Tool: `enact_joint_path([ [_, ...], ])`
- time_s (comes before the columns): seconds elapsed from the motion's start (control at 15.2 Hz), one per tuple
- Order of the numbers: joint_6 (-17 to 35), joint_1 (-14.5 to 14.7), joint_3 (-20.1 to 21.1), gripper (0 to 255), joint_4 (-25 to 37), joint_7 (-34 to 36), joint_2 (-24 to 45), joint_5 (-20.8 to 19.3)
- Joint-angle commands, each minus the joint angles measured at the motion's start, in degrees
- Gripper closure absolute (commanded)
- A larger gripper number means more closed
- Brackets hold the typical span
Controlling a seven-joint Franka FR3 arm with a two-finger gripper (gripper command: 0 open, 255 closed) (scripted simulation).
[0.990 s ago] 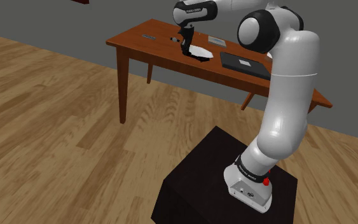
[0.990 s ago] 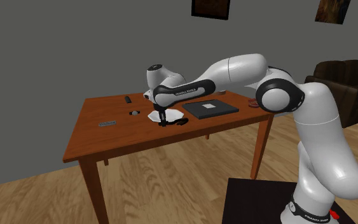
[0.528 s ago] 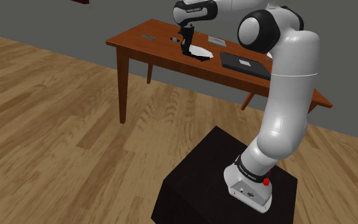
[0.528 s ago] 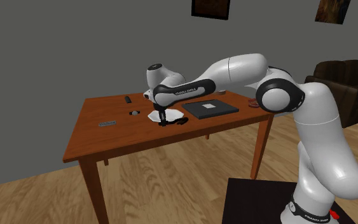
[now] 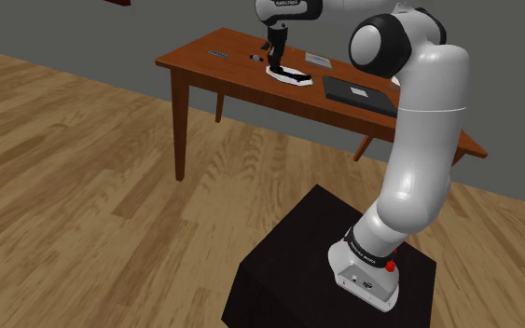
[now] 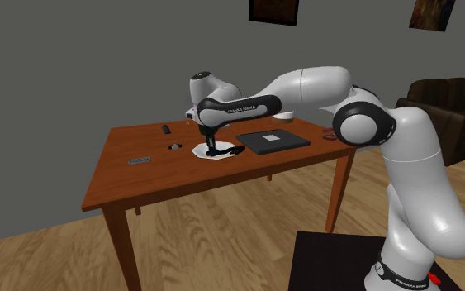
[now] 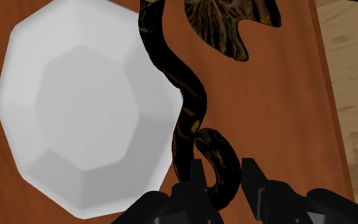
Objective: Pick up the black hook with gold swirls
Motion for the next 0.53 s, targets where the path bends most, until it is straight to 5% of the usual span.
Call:
enact_joint_path([
  [0.0,-1.7,-0.1,0.0,255,1.8,-0.5,0.1,0.1],
  [0.46,-5.8,-0.4,-0.1,255,6.7,-1.6,0.7,0.5],
])
